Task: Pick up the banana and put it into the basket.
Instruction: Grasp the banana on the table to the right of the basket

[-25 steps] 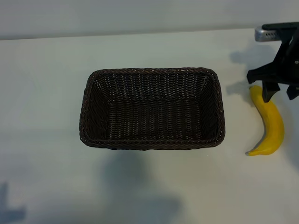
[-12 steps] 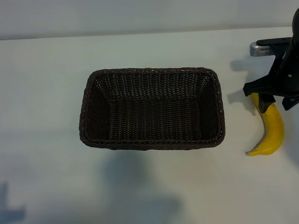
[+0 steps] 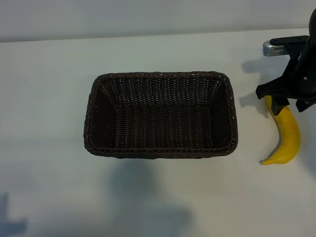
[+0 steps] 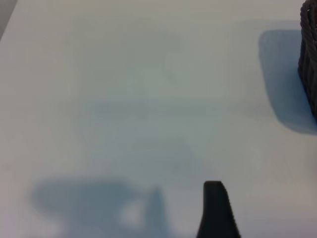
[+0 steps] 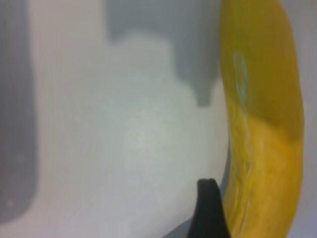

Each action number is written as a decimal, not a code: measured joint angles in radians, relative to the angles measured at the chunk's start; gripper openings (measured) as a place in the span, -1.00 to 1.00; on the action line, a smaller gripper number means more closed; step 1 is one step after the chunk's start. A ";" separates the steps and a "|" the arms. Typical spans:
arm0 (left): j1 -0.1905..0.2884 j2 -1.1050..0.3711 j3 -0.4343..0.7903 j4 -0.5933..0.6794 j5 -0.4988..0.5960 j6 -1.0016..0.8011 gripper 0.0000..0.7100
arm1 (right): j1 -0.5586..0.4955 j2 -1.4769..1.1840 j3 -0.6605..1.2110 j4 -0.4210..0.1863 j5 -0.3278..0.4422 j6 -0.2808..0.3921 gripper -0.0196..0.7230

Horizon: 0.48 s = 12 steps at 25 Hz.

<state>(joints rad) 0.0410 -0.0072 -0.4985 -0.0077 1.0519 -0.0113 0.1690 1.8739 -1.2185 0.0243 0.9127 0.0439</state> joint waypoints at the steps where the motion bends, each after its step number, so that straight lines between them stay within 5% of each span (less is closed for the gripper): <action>1: 0.000 0.000 0.000 0.000 0.000 0.000 0.42 | 0.000 0.000 0.000 0.000 -0.005 0.000 0.50; 12: 0.000 0.000 0.000 0.000 0.000 0.000 0.42 | 0.000 0.048 0.001 -0.014 -0.026 -0.005 0.50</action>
<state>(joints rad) 0.0410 -0.0072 -0.4985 -0.0077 1.0519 -0.0113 0.1690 1.9223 -1.2177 0.0104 0.8862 0.0390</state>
